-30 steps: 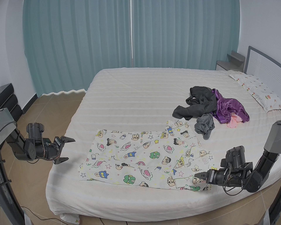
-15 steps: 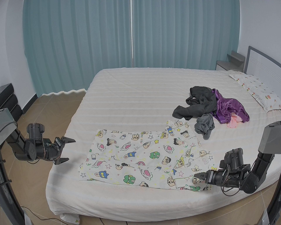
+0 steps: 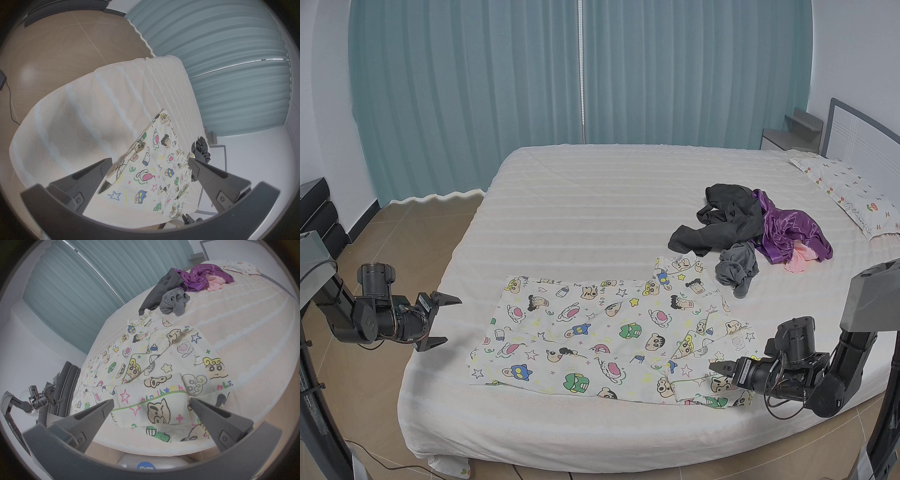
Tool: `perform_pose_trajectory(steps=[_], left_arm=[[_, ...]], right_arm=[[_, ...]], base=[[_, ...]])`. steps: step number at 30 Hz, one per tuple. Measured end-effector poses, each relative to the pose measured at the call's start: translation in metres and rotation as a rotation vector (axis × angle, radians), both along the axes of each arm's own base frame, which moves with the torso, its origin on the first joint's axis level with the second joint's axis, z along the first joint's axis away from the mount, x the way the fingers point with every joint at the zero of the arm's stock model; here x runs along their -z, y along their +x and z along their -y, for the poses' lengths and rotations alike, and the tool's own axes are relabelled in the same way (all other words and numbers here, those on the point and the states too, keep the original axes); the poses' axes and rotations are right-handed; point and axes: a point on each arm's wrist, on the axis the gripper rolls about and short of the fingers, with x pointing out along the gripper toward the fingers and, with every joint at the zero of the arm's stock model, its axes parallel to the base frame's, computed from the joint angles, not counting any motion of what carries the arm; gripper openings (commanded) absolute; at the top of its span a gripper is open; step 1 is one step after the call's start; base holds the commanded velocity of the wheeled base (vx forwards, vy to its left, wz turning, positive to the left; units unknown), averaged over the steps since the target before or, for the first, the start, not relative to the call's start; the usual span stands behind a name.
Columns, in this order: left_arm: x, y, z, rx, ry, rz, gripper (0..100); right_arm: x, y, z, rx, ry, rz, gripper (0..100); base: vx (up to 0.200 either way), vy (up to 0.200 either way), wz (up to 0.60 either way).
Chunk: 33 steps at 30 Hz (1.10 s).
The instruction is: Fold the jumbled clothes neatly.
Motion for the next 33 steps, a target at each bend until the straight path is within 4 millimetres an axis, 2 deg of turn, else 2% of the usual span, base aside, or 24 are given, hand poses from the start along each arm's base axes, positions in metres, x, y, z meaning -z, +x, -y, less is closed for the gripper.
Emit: perform_pose_trajectory(steps=[6,7,20,33], left_arm=[[0.000,0.000,0.000,0.000,0.001,0.000,100],[0.000,0.000,0.000,0.000,0.001,0.000,100],[0.000,0.000,0.000,0.000,0.000,0.000,100],[0.000,0.000,0.000,0.000,0.000,0.000,100]], right_arm=[[0.002,-0.001,-0.001,-0.001,-0.001,-0.006,100],[0.002,-0.001,-0.001,-0.001,-0.001,-0.007,0],[0.002,-0.005,-0.002,0.008,-0.020,-0.010,0],[-0.011,-0.025,-0.009,-0.046,-0.023,-0.005,0]], base=[[0.000,0.000,0.00],[0.000,0.000,0.00],[0.000,0.000,0.00],[0.000,0.000,0.00]])
